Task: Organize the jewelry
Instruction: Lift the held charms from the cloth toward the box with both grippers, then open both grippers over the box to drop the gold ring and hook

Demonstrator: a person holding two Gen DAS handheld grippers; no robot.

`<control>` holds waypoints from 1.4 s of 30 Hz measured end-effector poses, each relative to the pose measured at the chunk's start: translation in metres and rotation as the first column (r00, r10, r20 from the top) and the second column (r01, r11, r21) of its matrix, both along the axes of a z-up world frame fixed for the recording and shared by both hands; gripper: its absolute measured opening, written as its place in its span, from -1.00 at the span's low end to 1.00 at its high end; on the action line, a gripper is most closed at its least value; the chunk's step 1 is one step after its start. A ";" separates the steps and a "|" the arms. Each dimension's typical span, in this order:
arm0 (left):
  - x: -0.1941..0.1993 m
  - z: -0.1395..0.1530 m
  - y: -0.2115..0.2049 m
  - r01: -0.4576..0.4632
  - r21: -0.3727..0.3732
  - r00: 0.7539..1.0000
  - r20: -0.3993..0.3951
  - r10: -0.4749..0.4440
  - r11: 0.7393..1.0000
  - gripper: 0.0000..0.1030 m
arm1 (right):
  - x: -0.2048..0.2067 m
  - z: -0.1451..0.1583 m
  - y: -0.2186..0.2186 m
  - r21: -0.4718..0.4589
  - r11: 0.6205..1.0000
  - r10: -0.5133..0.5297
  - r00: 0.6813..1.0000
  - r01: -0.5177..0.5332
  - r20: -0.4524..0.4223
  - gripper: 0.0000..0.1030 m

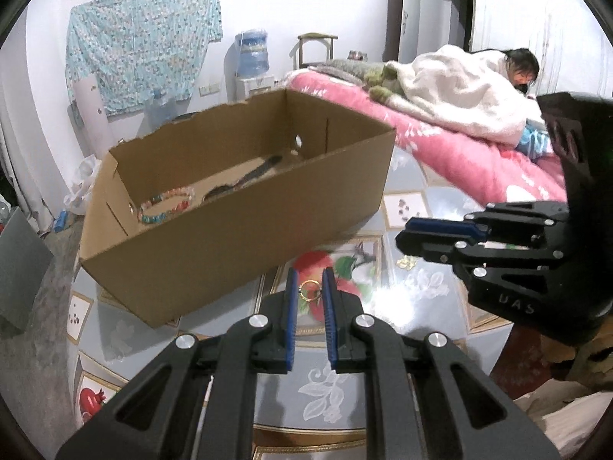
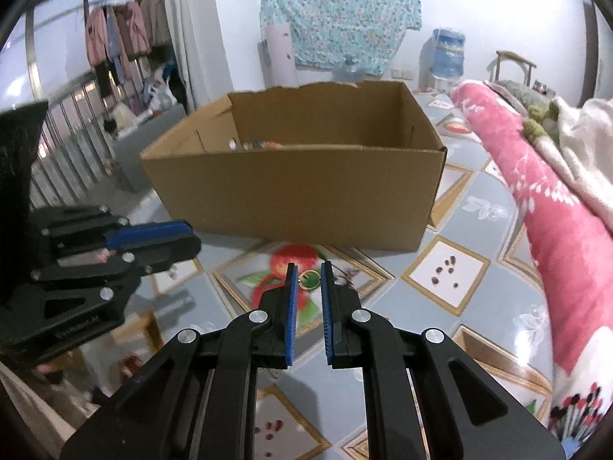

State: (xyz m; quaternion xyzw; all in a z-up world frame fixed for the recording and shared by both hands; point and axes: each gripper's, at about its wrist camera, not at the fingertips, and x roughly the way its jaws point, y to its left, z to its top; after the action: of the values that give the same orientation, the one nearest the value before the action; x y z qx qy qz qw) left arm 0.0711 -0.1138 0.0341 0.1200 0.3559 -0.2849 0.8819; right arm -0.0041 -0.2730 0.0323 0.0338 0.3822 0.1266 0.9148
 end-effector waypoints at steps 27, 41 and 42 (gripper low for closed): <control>0.079 0.055 0.035 -0.093 -0.126 0.994 0.045 0.099 0.988 -0.77 | 0.064 0.049 -0.002 0.078 0.995 0.045 0.982 -0.060 0.186 -0.81; 0.142 0.009 0.041 -0.168 -0.107 0.972 -0.184 0.147 0.980 -0.63 | 0.102 0.022 -0.014 0.094 0.995 0.033 0.995 -0.041 0.089 -0.74; 0.144 0.009 0.042 -0.174 -0.112 0.971 -0.187 0.151 0.978 -0.48 | 0.103 0.021 -0.018 0.106 0.994 0.023 0.996 -0.032 0.087 -0.73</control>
State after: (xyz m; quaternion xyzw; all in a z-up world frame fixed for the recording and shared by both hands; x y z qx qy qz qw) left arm 0.2151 -0.0713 0.0427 0.0080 0.4226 -0.2433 0.8730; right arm 0.0989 -0.2911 0.0538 0.0720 0.3359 0.1609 0.9253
